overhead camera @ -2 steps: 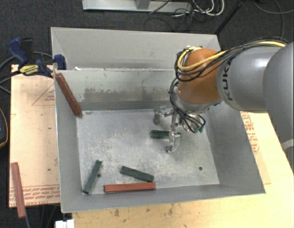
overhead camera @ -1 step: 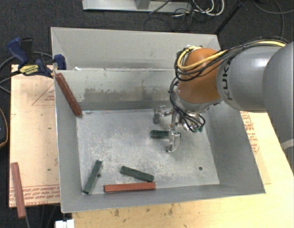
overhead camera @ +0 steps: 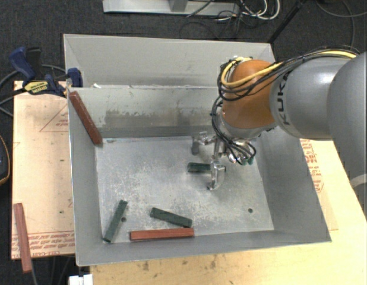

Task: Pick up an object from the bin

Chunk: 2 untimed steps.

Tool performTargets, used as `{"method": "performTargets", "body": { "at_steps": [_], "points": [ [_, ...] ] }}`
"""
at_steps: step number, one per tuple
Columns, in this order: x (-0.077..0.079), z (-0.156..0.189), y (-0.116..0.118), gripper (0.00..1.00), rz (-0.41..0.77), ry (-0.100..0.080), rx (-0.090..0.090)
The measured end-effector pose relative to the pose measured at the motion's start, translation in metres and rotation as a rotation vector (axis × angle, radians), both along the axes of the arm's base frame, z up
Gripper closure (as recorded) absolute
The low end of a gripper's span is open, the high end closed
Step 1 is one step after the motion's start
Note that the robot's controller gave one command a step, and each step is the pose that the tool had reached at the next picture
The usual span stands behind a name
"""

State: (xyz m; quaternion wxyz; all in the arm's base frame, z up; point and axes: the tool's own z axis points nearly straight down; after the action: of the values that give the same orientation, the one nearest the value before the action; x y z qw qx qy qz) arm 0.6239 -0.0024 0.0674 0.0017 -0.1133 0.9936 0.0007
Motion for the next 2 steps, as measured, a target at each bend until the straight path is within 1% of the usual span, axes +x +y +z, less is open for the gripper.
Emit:
{"method": "performTargets", "body": {
  "at_steps": [2],
  "points": [
    [0.0017, 0.0010, 0.0005, 0.00, -0.004, 0.000, 0.000]
  ]
}}
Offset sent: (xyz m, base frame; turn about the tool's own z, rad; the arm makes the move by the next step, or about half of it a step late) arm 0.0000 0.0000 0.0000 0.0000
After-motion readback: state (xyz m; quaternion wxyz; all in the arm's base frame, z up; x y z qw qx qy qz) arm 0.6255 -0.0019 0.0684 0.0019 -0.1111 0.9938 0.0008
